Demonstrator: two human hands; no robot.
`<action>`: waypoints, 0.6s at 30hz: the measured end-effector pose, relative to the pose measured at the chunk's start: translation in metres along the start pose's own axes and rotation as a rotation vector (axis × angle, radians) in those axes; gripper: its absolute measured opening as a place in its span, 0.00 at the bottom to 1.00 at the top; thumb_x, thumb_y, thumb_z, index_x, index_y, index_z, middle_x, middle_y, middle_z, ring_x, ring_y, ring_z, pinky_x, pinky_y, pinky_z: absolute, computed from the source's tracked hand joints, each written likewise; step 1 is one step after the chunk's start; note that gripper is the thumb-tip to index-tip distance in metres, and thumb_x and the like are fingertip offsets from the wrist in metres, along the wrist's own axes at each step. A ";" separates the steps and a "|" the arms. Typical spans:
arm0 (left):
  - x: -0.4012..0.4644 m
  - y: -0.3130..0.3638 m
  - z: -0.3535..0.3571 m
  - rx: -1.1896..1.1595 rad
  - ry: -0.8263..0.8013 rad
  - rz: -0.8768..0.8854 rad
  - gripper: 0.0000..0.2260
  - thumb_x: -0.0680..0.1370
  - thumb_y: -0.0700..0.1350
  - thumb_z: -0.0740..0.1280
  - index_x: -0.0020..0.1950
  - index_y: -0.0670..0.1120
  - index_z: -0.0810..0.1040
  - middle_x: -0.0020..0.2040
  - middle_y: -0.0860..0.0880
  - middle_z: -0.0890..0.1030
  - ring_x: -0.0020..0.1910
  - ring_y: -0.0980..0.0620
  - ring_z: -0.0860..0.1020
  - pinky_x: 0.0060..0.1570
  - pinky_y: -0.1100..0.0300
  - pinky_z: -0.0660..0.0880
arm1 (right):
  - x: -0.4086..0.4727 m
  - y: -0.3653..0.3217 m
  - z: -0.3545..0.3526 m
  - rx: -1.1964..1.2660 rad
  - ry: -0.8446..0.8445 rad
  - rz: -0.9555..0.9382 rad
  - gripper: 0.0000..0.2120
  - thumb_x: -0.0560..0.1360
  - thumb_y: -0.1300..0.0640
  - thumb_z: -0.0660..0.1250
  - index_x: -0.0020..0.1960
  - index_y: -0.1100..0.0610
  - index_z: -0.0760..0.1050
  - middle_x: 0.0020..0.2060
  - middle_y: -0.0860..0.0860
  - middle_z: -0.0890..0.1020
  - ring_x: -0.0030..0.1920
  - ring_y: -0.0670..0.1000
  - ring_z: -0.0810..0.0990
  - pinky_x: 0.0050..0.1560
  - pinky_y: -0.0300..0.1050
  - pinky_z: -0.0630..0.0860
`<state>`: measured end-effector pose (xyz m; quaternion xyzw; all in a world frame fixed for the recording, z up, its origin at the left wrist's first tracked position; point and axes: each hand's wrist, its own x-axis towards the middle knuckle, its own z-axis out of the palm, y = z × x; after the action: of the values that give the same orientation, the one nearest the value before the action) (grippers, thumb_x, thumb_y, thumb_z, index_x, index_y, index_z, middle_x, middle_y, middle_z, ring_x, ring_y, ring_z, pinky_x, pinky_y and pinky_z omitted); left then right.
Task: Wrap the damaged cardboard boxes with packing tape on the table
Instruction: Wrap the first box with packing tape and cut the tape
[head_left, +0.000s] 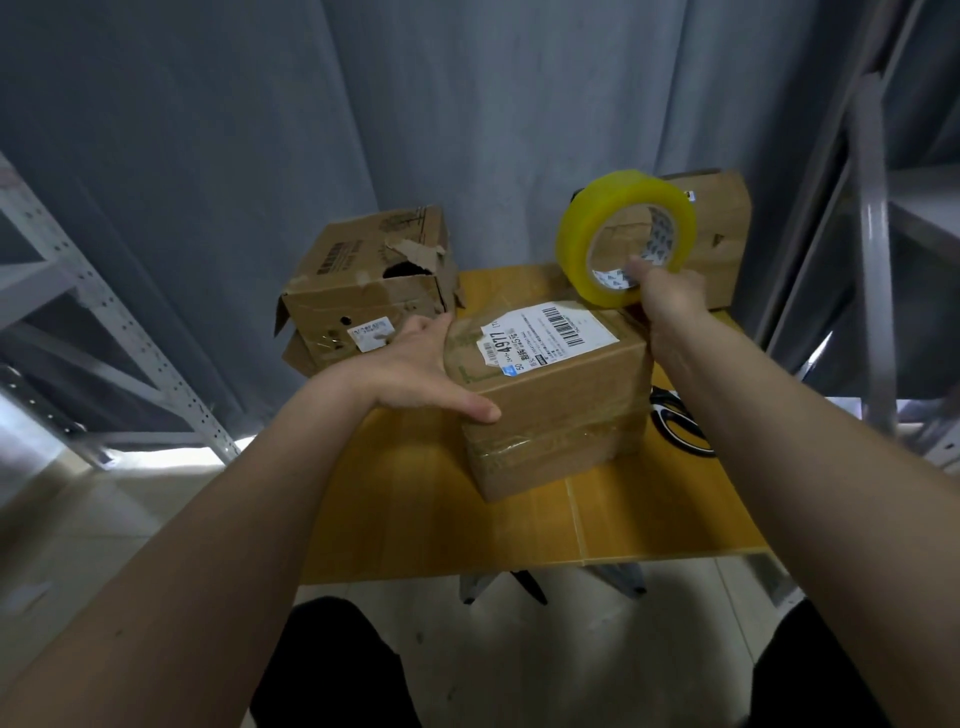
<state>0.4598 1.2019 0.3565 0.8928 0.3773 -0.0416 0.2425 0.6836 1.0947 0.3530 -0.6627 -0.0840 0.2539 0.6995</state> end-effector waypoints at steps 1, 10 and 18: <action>0.002 0.006 -0.001 0.026 -0.001 -0.023 0.60 0.60 0.69 0.74 0.80 0.49 0.44 0.79 0.52 0.49 0.77 0.46 0.52 0.74 0.49 0.57 | 0.000 0.001 0.000 0.002 0.008 -0.008 0.20 0.75 0.54 0.70 0.63 0.60 0.72 0.55 0.55 0.80 0.55 0.54 0.79 0.54 0.48 0.76; 0.026 0.050 0.026 0.186 0.226 0.006 0.72 0.47 0.85 0.57 0.79 0.44 0.37 0.81 0.44 0.46 0.79 0.44 0.47 0.77 0.46 0.44 | 0.002 0.005 -0.003 -0.020 0.095 -0.141 0.11 0.76 0.56 0.68 0.57 0.58 0.75 0.48 0.52 0.79 0.49 0.52 0.78 0.54 0.47 0.75; 0.043 0.077 0.034 0.211 0.174 0.040 0.69 0.54 0.83 0.59 0.78 0.43 0.33 0.80 0.47 0.37 0.78 0.47 0.38 0.76 0.49 0.40 | -0.001 0.011 -0.001 -0.051 0.192 -0.274 0.13 0.78 0.56 0.66 0.60 0.59 0.76 0.49 0.51 0.79 0.52 0.51 0.78 0.59 0.47 0.75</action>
<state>0.5480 1.1685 0.3469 0.9210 0.3726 0.0015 0.1142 0.6807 1.0936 0.3428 -0.6838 -0.1127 0.0892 0.7154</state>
